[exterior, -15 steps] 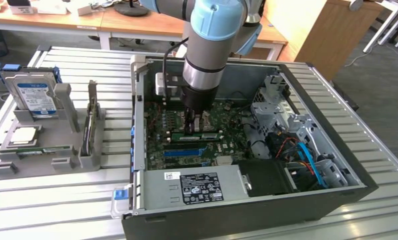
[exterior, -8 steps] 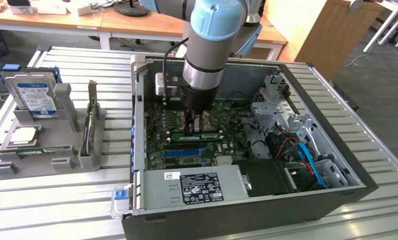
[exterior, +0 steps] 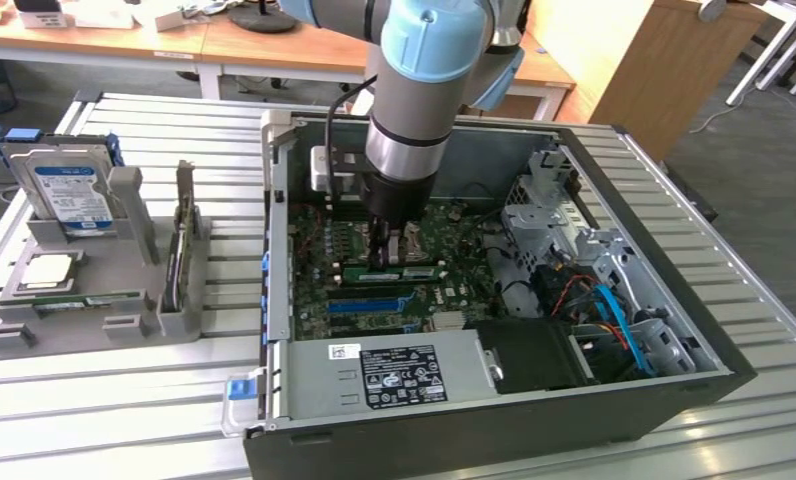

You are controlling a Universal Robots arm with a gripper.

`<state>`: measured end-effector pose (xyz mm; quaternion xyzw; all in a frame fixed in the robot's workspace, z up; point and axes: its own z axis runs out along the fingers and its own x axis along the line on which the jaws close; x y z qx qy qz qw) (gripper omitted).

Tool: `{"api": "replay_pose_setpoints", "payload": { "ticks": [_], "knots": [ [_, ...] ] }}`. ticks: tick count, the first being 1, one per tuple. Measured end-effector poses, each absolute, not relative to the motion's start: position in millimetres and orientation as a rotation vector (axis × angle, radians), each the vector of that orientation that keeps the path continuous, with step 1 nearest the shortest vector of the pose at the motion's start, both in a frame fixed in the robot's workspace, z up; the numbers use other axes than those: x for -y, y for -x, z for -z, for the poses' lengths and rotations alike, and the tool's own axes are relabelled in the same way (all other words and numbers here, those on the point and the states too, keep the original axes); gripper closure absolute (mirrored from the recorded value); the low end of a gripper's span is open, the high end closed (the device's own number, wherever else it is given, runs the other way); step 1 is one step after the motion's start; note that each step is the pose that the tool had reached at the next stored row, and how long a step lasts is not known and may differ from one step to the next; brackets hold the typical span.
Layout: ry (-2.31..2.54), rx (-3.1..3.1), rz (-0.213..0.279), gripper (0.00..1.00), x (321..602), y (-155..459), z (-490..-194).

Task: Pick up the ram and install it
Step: 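Press down the ram until it locks into place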

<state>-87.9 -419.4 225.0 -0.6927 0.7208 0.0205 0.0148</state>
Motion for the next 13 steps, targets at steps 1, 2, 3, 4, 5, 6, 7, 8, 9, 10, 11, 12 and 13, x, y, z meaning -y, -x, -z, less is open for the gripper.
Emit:
{"api": "replay_pose_setpoints", "payload": {
  "ticks": [1,2,3,4,5,6,7,8,9,10,11,12,13],
  "knots": [
    [2.156,-2.243,-0.064,0.89,419.4,87.9,-224.8],
    [2.156,-2.243,-0.064,0.89,419.4,87.9,-224.6],
    [2.156,-2.243,-0.064,0.89,419.4,87.9,-224.4],
    [2.156,-2.243,-0.064,0.89,419.4,87.9,-224.2],
    [2.156,-2.243,-0.064,0.89,419.4,87.9,-224.0],
    [2.156,-2.243,-0.064,0.89,419.4,87.9,-224.0],
    [2.156,-2.243,-0.064,0.89,419.4,87.9,-224.0],
    [2.156,-2.243,-0.064,0.89,419.4,87.9,-223.9],
    [2.156,-2.243,-0.064,0.89,419.4,87.9,-223.9],
    [2.156,-2.243,-0.064,0.89,419.4,87.9,-223.8],
    [2.156,-2.243,-0.064,0.89,419.4,87.9,-223.5],
    [2.156,-2.243,-0.064,0.89,419.4,87.9,-223.2],
    [2.156,-2.244,-0.064,0.89,419.4,87.9,-223.0]
  ]
}}
